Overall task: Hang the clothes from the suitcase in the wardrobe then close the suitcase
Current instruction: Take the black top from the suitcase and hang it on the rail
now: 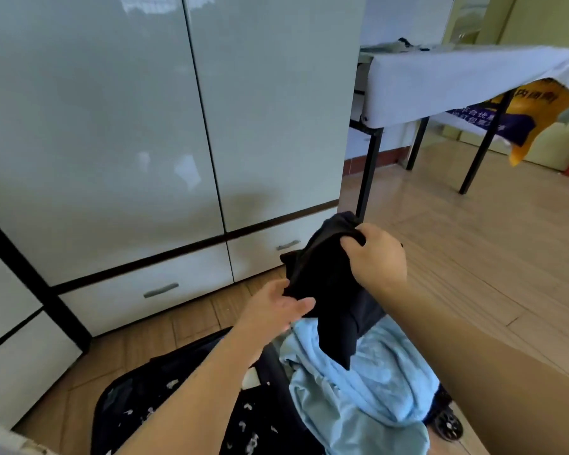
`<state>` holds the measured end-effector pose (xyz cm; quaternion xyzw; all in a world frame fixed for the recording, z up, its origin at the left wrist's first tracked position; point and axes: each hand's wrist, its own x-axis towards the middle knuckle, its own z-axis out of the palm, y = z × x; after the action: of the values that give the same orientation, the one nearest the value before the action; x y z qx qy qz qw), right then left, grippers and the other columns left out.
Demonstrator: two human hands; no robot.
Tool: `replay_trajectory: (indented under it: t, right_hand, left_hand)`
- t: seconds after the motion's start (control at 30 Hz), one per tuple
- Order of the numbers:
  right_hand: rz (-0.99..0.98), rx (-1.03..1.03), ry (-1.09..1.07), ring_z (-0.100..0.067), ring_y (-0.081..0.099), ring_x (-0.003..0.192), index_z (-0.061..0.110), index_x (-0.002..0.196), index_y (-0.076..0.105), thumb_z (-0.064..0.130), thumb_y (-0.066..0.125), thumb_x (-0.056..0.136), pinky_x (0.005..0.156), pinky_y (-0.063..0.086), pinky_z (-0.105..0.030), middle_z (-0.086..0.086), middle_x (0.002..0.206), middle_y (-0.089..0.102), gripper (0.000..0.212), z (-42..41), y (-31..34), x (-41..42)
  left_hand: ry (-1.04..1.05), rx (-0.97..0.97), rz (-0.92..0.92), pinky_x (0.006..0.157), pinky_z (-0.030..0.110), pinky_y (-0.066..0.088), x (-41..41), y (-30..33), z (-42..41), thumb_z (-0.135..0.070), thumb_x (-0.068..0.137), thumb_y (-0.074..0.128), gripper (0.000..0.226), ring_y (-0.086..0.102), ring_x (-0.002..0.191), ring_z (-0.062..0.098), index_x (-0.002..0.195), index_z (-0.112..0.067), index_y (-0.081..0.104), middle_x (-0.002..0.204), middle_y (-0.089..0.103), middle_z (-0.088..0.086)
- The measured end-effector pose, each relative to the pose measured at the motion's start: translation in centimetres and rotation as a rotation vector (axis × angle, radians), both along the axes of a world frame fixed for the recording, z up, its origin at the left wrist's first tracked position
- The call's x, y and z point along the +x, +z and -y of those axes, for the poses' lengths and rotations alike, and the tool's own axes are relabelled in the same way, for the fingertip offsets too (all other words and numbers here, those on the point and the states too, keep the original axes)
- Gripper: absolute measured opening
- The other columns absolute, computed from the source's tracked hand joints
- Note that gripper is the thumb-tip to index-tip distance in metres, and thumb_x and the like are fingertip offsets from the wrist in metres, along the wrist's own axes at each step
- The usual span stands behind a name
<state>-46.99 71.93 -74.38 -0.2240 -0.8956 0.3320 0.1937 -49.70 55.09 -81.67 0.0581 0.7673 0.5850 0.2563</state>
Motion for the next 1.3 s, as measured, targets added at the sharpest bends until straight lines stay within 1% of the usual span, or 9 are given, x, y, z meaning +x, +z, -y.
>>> replay_trajectory:
  t: [0.17, 0.3, 0.43, 0.53, 0.63, 0.77, 0.9, 1.17, 1.3]
  right_hand:
    - [-0.107, -0.218, 0.089, -0.017, 0.052, 0.084, 0.01, 0.118, 0.051, 0.023, 0.047, 0.094, 0.073, 0.042, -0.03, -0.005, 0.1, 0.061, 0.027, 5.7, 14.0, -1.9]
    - [-0.19, -0.311, 0.265, -0.014, 0.055, 0.072, 0.01, 0.098, 0.055, 0.021, 0.053, 0.09, 0.064, 0.04, -0.023, 0.0, 0.081, 0.059, 0.014, 9.0, 23.6, -2.1]
    - [-0.173, -0.23, 0.475, -0.011, 0.054, 0.049, 0.013, 0.073, 0.058, 0.036, 0.054, 0.092, 0.054, 0.041, -0.017, 0.001, 0.06, 0.062, 0.031, 10.7, 33.1, -1.6]
    - [-0.16, -0.061, 0.314, -0.014, 0.06, 0.077, 0.017, 0.083, 0.062, 0.05, 0.054, 0.088, 0.067, 0.043, -0.025, 0.003, 0.079, 0.063, 0.034, 10.2, 38.4, -1.6]
    - [0.155, -0.62, 0.337, -0.021, 0.059, 0.103, 0.019, 0.113, 0.059, 0.07, 0.06, 0.073, 0.084, 0.048, -0.037, -0.002, 0.115, 0.061, 0.064, 9.9, 44.0, 0.2]
    - [0.353, -1.248, 0.657, -0.022, 0.071, 0.09, 0.01, 0.103, 0.069, 0.059, 0.055, 0.083, 0.079, 0.055, -0.038, -0.009, 0.098, 0.073, 0.055, 10.9, 51.4, 3.2]
    - [0.18, -1.013, 0.734, -0.011, 0.061, 0.055, 0.01, 0.091, 0.063, 0.001, 0.049, 0.093, 0.052, 0.049, -0.022, -0.001, 0.065, 0.067, 0.016, 14.3, 59.2, 5.5]
    - [-0.369, -0.479, 0.506, -0.014, 0.049, 0.064, 0.021, 0.077, 0.052, 0.017, 0.066, 0.083, 0.061, 0.04, -0.024, 0.0, 0.068, 0.051, 0.015, 18.8, 66.7, 7.6]
    - [-0.412, -0.392, 0.684, -0.01, 0.043, 0.059, 0.021, 0.074, 0.057, 0.011, 0.066, 0.083, 0.058, 0.037, -0.024, 0.005, 0.062, 0.045, 0.016, 21.6, 67.8, 9.6]
  left_hand:
    - [-0.079, 0.129, -0.127, 0.102, 0.038, 0.045, -0.2, 15.0, 1.0, -0.039, 0.047, 0.091, 0.126, 0.049, 0.124, 0.01, 0.146, -0.047, 0.014, 0.135, 0.048, -0.012]
    - [0.209, 0.136, -0.215, 0.091, 0.042, 0.052, -0.8, 26.1, 2.8, -0.004, 0.082, 0.062, 0.039, 0.063, 0.1, 0.022, 0.11, -0.031, 0.058, 0.105, 0.067, 0.0]
    - [0.369, 0.288, -0.143, 0.059, 0.029, 0.053, -0.2, 36.4, 6.0, 0.01, 0.082, 0.046, 0.039, 0.065, 0.067, 0.015, 0.1, -0.018, 0.066, 0.074, 0.07, -0.001]
    - [0.448, 0.402, -0.089, 0.075, 0.037, 0.056, 0.6, 43.6, 7.7, 0.015, 0.075, 0.04, 0.051, 0.066, 0.085, 0.022, 0.098, -0.023, 0.066, 0.089, 0.071, 0.003]
    - [0.48, 0.484, -0.058, 0.077, 0.037, 0.053, 2.6, 50.7, 9.8, 0.018, 0.076, 0.035, 0.052, 0.063, 0.088, 0.026, 0.092, -0.021, 0.066, 0.088, 0.07, 0.005]
    - [0.44, 0.579, -0.043, 0.068, 0.035, 0.051, 5.5, 58.8, 12.0, 0.006, 0.089, 0.04, 0.041, 0.061, 0.064, 0.017, 0.072, -0.017, 0.069, 0.064, 0.066, 0.002]
    - [0.385, 0.385, -0.153, 0.063, 0.026, 0.046, 7.4, 65.6, 14.3, -0.005, 0.095, 0.043, 0.031, 0.053, 0.06, 0.013, 0.075, -0.014, 0.064, 0.062, 0.061, -0.003]
    - [0.125, 0.417, -0.171, 0.083, 0.037, 0.052, 11.0, 73.3, 19.8, -0.049, 0.088, 0.055, 0.035, 0.066, 0.091, 0.014, 0.113, -0.027, 0.066, 0.099, 0.07, -0.007]
    - [0.34, 0.213, -0.453, 0.09, 0.03, 0.051, 12.7, 73.3, 20.7, -0.022, 0.084, 0.071, 0.039, 0.065, 0.101, 0.01, 0.121, -0.029, 0.06, 0.111, 0.069, -0.008]
